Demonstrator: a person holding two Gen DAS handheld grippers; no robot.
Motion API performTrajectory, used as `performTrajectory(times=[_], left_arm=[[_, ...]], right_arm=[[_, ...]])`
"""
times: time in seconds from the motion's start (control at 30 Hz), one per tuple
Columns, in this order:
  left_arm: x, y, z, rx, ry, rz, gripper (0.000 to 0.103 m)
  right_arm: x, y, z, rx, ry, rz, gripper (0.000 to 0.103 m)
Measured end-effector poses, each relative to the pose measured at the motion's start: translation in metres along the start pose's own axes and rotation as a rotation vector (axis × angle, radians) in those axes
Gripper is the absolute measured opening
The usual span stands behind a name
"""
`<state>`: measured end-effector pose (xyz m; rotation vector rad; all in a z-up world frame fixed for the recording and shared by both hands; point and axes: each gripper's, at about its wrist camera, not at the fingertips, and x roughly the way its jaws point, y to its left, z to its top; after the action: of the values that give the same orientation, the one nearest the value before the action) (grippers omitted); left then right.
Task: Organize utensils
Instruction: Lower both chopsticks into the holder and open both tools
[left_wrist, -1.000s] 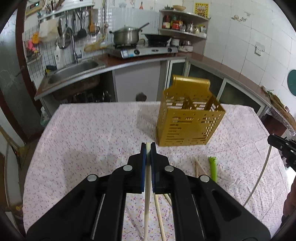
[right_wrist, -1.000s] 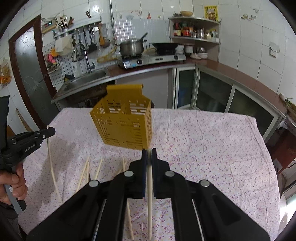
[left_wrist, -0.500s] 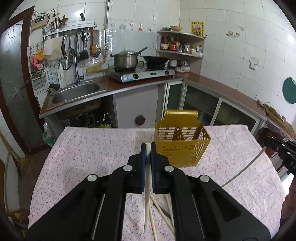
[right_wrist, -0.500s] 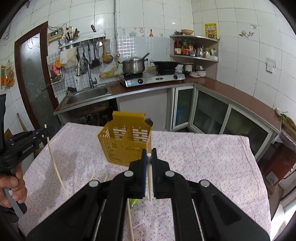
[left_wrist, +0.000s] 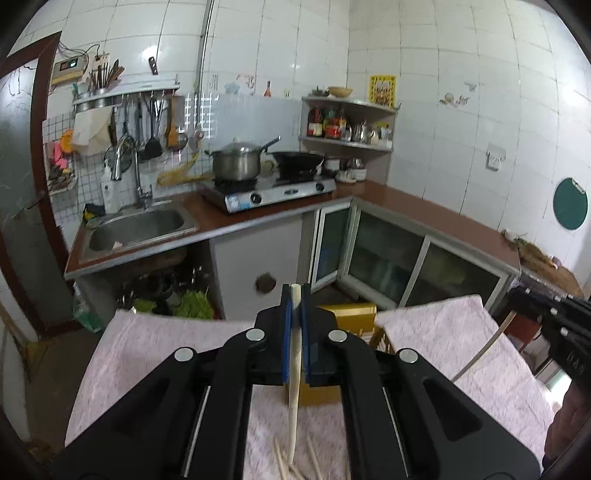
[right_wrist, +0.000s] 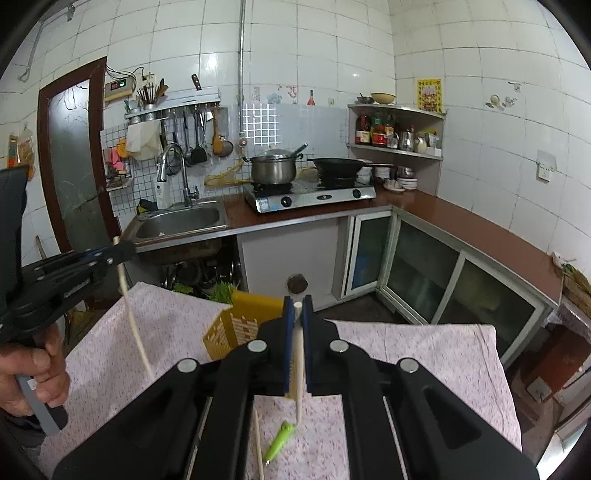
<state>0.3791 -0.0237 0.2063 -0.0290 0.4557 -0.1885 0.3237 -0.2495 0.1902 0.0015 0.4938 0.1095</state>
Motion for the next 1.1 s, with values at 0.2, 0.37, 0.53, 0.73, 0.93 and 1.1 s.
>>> performTrajectory(times=[0.2, 0.37, 0.53, 0.73, 0.93, 1.1], left_arm=[[0.021, -0.011, 0.034, 0.01, -0.052, 0.008, 0.003], [0.036, -0.016, 0.059, -0.01, -0.085, -0.005, 0.003], [0.065, -0.014, 0.071, -0.033, -0.1, 0.007, 0.003], [0.102, -0.012, 0.058, -0.047, -0.053, 0.0, 0.003], [0.133, -0.009, 0.031, -0.038, 0.046, 0.01, 0.003], [0.146, 0.005, 0.006, -0.085, 0.115, 0.03, 0.049]], right_arm=[[0.018, 0.01, 0.037, -0.034, -0.025, -0.006, 0.005], [0.032, 0.018, 0.063, -0.04, -0.047, 0.001, 0.005], [0.06, 0.021, 0.072, -0.02, -0.025, 0.024, 0.005], [0.09, 0.028, 0.059, -0.013, 0.018, 0.034, 0.005], [0.116, 0.027, 0.038, -0.001, 0.085, 0.02, 0.005], [0.134, 0.016, 0.022, 0.027, 0.154, -0.023, 0.032]])
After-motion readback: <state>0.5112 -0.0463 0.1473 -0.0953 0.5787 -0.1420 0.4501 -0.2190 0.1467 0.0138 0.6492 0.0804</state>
